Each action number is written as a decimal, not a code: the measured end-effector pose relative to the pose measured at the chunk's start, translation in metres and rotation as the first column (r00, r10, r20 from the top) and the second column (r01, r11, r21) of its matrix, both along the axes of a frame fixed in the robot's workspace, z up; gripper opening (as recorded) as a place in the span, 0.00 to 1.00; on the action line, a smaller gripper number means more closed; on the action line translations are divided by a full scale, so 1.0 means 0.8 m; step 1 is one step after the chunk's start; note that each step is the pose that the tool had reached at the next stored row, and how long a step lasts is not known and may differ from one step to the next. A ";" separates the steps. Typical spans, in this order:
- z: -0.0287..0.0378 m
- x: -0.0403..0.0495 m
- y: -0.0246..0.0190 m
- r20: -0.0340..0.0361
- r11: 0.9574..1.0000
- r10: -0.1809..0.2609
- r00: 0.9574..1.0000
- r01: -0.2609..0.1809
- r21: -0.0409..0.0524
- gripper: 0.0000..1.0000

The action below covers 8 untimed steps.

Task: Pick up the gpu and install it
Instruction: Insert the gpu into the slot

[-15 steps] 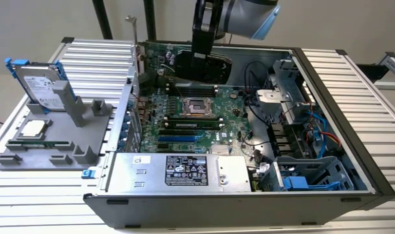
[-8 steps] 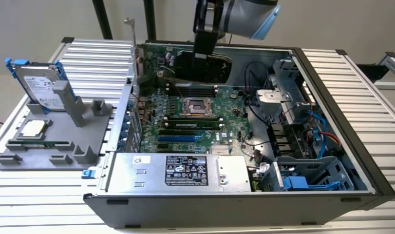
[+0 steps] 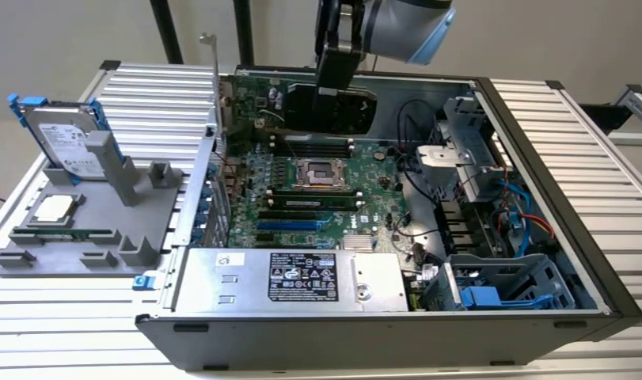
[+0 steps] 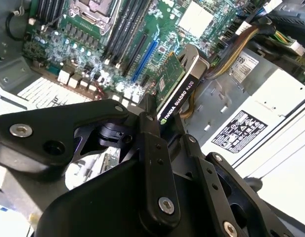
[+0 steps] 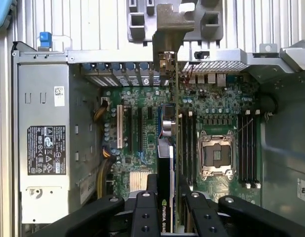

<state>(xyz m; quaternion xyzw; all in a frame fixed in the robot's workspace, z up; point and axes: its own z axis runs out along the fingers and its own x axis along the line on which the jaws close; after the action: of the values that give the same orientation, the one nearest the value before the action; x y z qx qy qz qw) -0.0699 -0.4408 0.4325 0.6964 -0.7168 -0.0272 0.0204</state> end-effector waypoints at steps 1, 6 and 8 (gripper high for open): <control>0.0000 0.000 0.0000 0.000 1.000 0.000 1.000 0.000 0.000 0.00; -0.0004 0.000 0.0001 0.006 1.000 0.001 1.000 -0.001 0.000 0.00; -0.0012 0.000 0.0000 0.015 1.000 0.001 1.000 -0.001 0.000 0.00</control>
<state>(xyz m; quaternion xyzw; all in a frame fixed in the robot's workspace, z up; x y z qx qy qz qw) -0.0699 -0.4408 0.4315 0.6970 -0.7166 -0.0221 0.0152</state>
